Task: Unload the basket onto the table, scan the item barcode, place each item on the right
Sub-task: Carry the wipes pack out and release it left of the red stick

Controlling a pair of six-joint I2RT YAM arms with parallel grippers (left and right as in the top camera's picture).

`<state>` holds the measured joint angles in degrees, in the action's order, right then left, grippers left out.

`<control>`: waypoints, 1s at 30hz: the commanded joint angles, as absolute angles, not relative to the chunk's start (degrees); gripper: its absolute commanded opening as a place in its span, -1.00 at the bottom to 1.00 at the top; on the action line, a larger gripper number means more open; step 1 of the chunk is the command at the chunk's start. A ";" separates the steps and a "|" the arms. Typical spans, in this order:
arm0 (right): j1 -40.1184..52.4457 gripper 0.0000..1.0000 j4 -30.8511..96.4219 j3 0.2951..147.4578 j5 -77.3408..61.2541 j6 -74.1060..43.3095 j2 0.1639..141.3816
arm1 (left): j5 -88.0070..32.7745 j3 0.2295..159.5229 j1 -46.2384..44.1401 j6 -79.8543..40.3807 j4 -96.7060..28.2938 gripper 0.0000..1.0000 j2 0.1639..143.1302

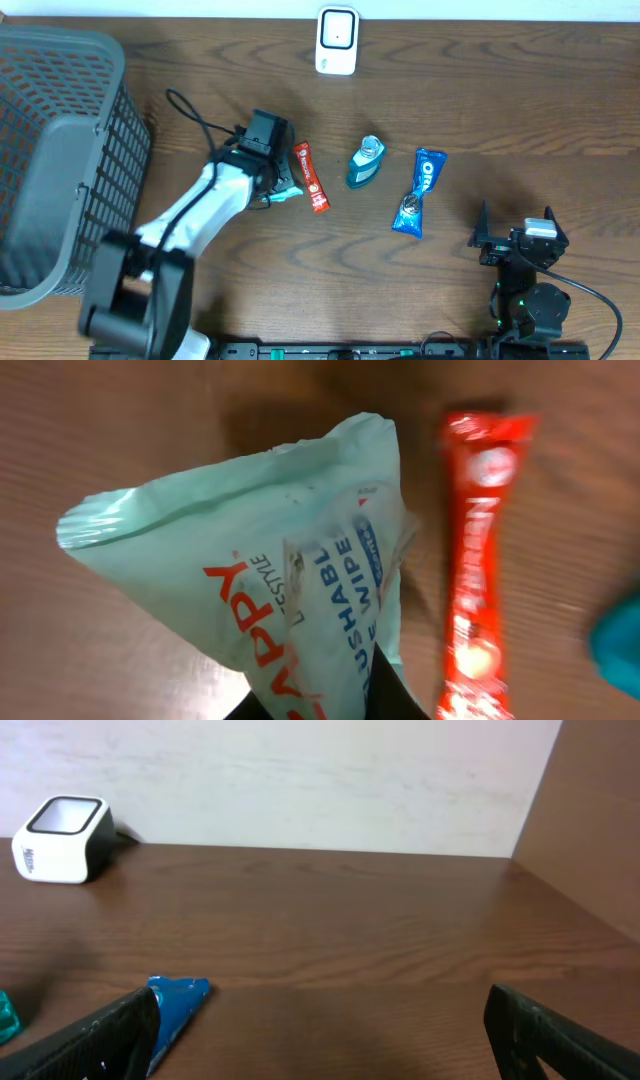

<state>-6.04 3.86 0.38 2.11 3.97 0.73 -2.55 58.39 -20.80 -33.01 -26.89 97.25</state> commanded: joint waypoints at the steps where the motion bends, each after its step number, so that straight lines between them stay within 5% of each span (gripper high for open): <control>1: -6.39 0.99 4.08 0.32 2.26 3.44 0.49 | -1.02 58.24 -20.97 -33.21 -26.46 -0.52 98.72; 2: -6.39 0.99 4.08 0.32 2.26 3.44 0.49 | -1.02 58.30 -20.97 -32.99 -26.48 -0.46 98.41; 3: -6.39 0.99 4.10 0.32 2.26 3.44 0.49 | -1.02 58.37 -20.97 -32.64 -26.52 0.11 97.91; 4: -6.39 0.99 4.08 0.32 2.26 3.44 0.49 | -1.02 58.54 -20.97 -31.94 -26.70 0.99 97.01; 9: -6.39 0.99 4.08 0.32 2.26 3.44 0.49 | -0.78 60.03 -20.97 -30.17 -28.34 0.98 89.82; 11: -6.39 0.98 4.10 0.32 2.26 3.44 0.49 | -0.49 60.05 -20.91 -29.58 -28.10 -0.24 86.56; 13: -6.39 0.98 4.08 0.32 2.26 3.44 0.49 | 0.56 60.03 -20.91 -29.63 -28.14 -0.85 84.12; 30: -6.39 0.98 4.08 0.32 2.26 3.44 0.49 | 0.69 59.31 -20.93 -33.85 -26.48 -0.85 100.92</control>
<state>-6.04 3.86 0.38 2.11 3.97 0.73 -0.45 59.29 -20.80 -31.27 -25.96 97.65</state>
